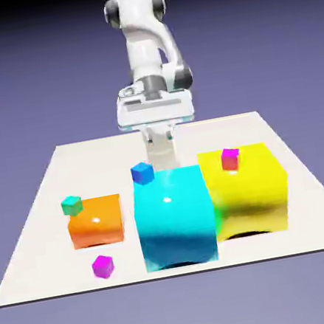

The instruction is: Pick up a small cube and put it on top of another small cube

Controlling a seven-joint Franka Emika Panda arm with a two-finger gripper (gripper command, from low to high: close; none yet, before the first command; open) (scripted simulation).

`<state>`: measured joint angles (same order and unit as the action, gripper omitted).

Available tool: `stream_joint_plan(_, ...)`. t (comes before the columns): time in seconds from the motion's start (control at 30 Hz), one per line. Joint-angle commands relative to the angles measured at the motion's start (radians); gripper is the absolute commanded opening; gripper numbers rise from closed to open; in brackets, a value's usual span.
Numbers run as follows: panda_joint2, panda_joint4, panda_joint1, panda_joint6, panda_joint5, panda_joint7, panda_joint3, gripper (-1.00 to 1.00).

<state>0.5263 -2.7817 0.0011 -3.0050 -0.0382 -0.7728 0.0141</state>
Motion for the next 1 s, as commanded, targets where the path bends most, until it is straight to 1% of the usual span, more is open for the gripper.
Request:
stream_joint_plan(0.0, -0.036, 0.023, -0.009, 0.027, -0.032, -0.026, 0.012, 0.0)
stream_joint_plan(0.87, -0.979, 0.633, -0.245, 0.716, -0.855, -0.713, 0.316, 0.0)
stream_joint_plan(0.93, -1.008, 0.652, -0.252, 0.737, -0.881, -0.734, 0.326, 0.0)
stream_joint_plan(0.97, -1.044, 0.663, -0.254, 0.716, -0.911, -0.714, 0.307, 0.0)
